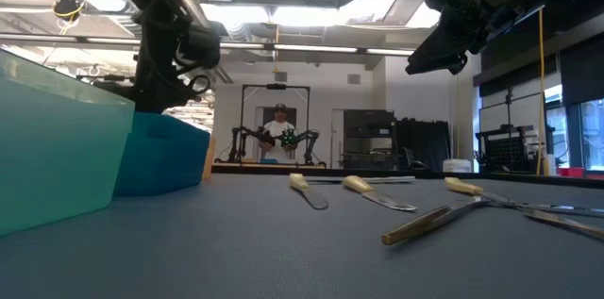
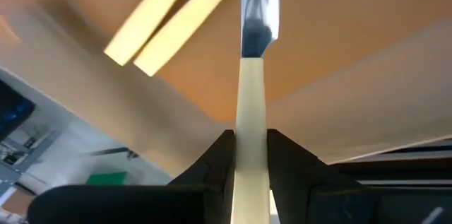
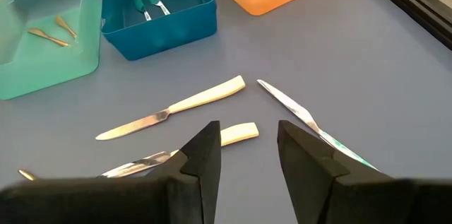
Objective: Sort silverware by color (type)
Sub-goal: Put the yellow knife into the orange bin
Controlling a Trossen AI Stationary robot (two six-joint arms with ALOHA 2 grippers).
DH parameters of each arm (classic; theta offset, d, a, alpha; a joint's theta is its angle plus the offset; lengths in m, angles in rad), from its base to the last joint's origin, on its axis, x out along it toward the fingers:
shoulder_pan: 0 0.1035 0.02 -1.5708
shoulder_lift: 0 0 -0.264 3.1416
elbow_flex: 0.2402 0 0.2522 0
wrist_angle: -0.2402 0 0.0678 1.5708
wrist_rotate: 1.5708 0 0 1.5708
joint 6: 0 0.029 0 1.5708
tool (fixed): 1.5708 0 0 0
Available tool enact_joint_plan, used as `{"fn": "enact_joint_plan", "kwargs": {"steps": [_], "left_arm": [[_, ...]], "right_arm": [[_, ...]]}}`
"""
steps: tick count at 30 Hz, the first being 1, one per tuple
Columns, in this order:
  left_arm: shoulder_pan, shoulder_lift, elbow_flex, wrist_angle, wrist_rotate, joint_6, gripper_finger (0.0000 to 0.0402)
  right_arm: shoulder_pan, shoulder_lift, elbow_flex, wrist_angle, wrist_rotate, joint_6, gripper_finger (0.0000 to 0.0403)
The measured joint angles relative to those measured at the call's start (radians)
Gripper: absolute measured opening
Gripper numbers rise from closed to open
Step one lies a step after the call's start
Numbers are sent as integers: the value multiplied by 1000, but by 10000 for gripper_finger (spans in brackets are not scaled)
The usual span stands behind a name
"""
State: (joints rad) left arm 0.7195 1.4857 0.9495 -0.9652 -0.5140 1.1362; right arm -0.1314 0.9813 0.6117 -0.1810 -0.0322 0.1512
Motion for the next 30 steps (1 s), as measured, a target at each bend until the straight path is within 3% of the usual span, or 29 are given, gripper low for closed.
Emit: {"fn": "enact_joint_plan", "kwargs": {"steps": [9,21,30], "left_arm": [[23,0,-45,63,5,0,62],[22,0,-45,119,93,-33,64],[23,0,-45,199,65,-140,113]], "right_arm": [[0,0,0,0,2,0,129],[0,0,0,0,-2,0,129],[0,0,0,0,-2,0,129]]}}
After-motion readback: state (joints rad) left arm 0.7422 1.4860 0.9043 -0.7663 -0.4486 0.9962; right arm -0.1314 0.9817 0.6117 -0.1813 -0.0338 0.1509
